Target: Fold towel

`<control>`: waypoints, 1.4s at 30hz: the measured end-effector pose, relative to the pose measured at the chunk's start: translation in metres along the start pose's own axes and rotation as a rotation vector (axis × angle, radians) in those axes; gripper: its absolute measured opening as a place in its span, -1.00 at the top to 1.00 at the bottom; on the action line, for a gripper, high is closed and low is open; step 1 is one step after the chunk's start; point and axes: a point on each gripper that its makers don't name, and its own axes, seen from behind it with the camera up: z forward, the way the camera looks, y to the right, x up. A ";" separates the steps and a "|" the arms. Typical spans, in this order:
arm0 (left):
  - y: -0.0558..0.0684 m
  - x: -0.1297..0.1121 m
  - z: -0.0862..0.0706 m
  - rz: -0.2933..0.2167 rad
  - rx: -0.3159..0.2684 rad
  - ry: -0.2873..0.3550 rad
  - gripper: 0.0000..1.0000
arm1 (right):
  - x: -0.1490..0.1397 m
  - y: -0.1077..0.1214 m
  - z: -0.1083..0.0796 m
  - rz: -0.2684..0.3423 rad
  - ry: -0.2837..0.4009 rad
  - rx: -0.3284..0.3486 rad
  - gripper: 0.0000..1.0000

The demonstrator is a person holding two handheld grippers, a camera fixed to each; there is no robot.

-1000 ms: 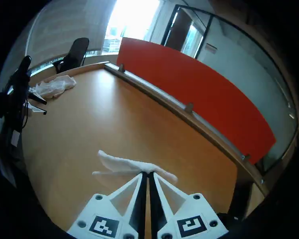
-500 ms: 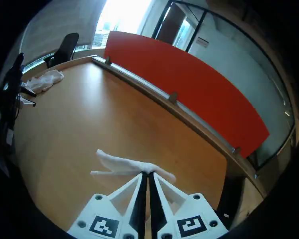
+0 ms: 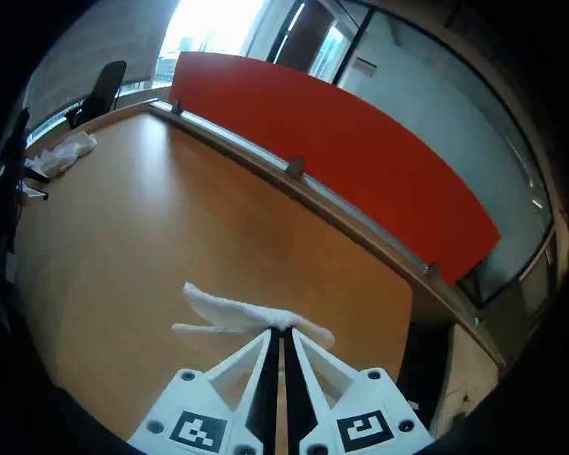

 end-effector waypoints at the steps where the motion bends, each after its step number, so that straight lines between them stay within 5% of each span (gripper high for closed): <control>1: 0.000 0.000 0.001 0.000 0.001 -0.001 -0.85 | -0.001 0.004 0.001 0.003 -0.002 -0.004 0.92; 14: 0.006 0.009 0.007 0.007 0.007 -0.004 -0.85 | -0.007 0.046 0.012 0.022 -0.030 -0.036 0.92; 26: 0.009 0.011 0.007 0.015 0.004 -0.006 -0.85 | -0.019 0.056 0.012 0.039 -0.048 -0.047 0.92; 35: 0.011 0.011 0.006 0.020 -0.001 -0.006 -0.85 | -0.040 0.059 -0.003 0.055 -0.067 -0.061 0.92; 42: 0.017 0.011 0.004 0.026 -0.010 -0.004 -0.85 | -0.083 0.061 -0.024 0.101 -0.111 -0.079 0.92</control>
